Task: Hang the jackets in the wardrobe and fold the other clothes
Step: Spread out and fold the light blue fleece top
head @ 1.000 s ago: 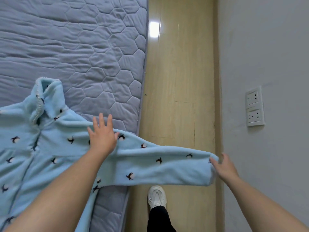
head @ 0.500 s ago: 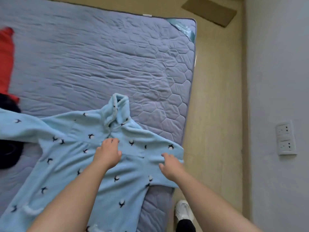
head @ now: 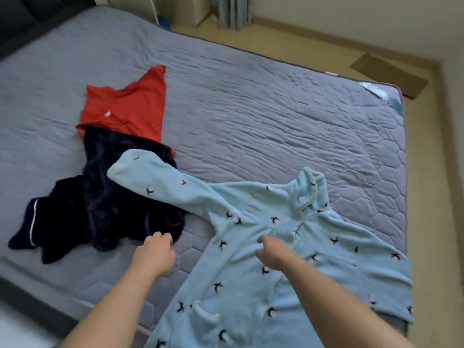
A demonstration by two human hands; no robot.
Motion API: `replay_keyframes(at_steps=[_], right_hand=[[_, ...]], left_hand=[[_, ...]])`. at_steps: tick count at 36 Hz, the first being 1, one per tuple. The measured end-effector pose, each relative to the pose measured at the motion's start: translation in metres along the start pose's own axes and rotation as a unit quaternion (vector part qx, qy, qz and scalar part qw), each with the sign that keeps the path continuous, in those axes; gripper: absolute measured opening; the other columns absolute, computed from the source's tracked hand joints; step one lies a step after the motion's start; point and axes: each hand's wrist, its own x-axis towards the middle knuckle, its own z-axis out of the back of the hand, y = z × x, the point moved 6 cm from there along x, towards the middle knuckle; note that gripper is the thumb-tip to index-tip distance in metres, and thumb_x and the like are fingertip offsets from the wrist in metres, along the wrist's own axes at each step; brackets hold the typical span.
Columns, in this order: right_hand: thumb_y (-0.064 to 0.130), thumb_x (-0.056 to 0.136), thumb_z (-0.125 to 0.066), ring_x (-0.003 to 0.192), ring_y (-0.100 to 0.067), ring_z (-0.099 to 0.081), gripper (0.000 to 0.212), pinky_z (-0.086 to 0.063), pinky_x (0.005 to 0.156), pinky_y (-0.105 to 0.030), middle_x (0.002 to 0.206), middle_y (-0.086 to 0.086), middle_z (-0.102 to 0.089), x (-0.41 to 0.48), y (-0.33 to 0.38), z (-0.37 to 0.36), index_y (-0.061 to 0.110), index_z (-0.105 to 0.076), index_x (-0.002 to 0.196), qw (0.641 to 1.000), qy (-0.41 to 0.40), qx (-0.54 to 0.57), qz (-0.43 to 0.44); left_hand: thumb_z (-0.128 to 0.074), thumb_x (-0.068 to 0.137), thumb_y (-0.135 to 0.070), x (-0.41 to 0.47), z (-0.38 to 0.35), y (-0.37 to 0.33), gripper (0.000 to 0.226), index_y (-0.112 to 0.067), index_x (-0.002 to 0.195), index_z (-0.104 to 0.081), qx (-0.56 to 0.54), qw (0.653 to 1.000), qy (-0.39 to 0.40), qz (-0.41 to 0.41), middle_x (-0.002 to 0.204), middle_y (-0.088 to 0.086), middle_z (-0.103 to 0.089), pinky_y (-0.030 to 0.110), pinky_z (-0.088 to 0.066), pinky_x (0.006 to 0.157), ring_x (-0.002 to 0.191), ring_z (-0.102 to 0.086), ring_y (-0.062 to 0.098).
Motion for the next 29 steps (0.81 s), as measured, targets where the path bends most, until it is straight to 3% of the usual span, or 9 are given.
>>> replay_keyframes(at_steps=[6,10,14,17,21,24,26,29], right_hand=[[0.029,0.097,-0.043,0.126,-0.029,-0.046,0.047,-0.039,0.098,-0.035,0.141,-0.013,-0.044,0.045,0.078,0.008,0.014,-0.037,0.141,0.997,-0.039,-0.053,0.027],[0.028,0.097,-0.043,0.118,-0.03,-0.05,0.043,-0.041,0.086,-0.033,0.134,-0.014,-0.05,0.084,0.108,0.024,0.013,-0.04,0.137,0.994,-0.065,-0.087,0.032],[0.021,0.096,-0.042,0.122,-0.032,-0.047,0.041,-0.041,0.094,-0.036,0.136,-0.015,-0.046,0.141,0.135,0.039,0.011,-0.04,0.136,0.988,-0.111,-0.099,0.038],[0.013,0.092,-0.039,0.126,-0.031,-0.044,0.043,-0.04,0.097,-0.041,0.139,-0.011,-0.043,0.192,0.148,0.048,0.014,-0.04,0.136,0.979,-0.15,-0.127,0.062],[0.019,0.092,-0.041,0.126,-0.028,-0.043,0.044,-0.037,0.099,-0.048,0.14,-0.005,-0.041,0.244,0.145,0.047,0.02,-0.038,0.136,0.967,-0.127,-0.203,0.089],[0.023,0.092,-0.043,0.122,-0.028,-0.047,0.038,-0.032,0.104,-0.049,0.133,-0.004,-0.049,0.267,0.136,0.042,0.02,-0.045,0.129,0.958,-0.095,-0.255,0.093],[0.022,0.092,-0.044,0.117,-0.028,-0.051,0.029,-0.033,0.102,-0.042,0.126,-0.006,-0.057,0.275,0.136,0.045,0.017,-0.052,0.12,0.964,-0.099,-0.222,0.112],[0.018,0.094,-0.052,0.105,-0.029,-0.058,0.019,-0.038,0.079,-0.03,0.11,-0.014,-0.063,0.278,0.132,0.069,0.006,-0.059,0.106,0.975,-0.164,-0.016,0.149]], left_hand=[[-0.039,0.096,-0.025,0.02,-0.001,0.069,0.033,-0.019,0.129,-0.043,-0.086,0.996,-0.033,0.02,0.129,0.002,-0.043,0.032,-0.042,0.088,0.116,-0.042,0.021],[-0.039,0.097,-0.025,0.042,0.009,0.094,0.032,-0.02,0.128,-0.043,-0.116,0.99,-0.072,0.017,0.13,-0.001,-0.043,0.031,-0.043,0.084,0.114,-0.043,0.018],[-0.043,0.096,-0.023,0.089,0.023,0.12,0.035,-0.02,0.131,-0.043,-0.169,0.976,-0.132,0.039,0.135,-0.002,-0.041,0.032,-0.045,0.082,0.115,-0.044,0.018],[-0.046,0.094,-0.019,0.133,0.042,0.134,0.038,-0.017,0.132,-0.044,-0.211,0.951,-0.221,0.055,0.139,-0.002,-0.04,0.031,-0.043,0.08,0.119,-0.044,0.019],[-0.042,0.094,-0.012,0.191,0.073,0.147,0.046,-0.014,0.14,-0.038,-0.223,0.919,-0.311,0.09,0.151,0.002,-0.031,0.041,-0.038,0.097,0.136,-0.029,0.023],[-0.045,0.094,-0.017,0.222,0.083,0.158,0.054,-0.015,0.146,-0.028,-0.278,0.897,-0.311,0.148,0.154,0.008,-0.027,0.049,-0.031,0.105,0.141,-0.021,0.028],[-0.048,0.093,-0.026,0.235,0.079,0.164,0.052,-0.015,0.142,-0.034,-0.303,0.888,-0.277,0.206,0.143,0.011,-0.042,0.047,-0.034,0.1,0.131,-0.036,0.032],[-0.05,0.091,-0.03,0.238,0.082,0.178,0.02,-0.016,0.104,-0.056,-0.333,0.864,-0.287,0.247,0.112,0.009,-0.06,0.04,-0.04,0.082,0.096,-0.052,0.028]])
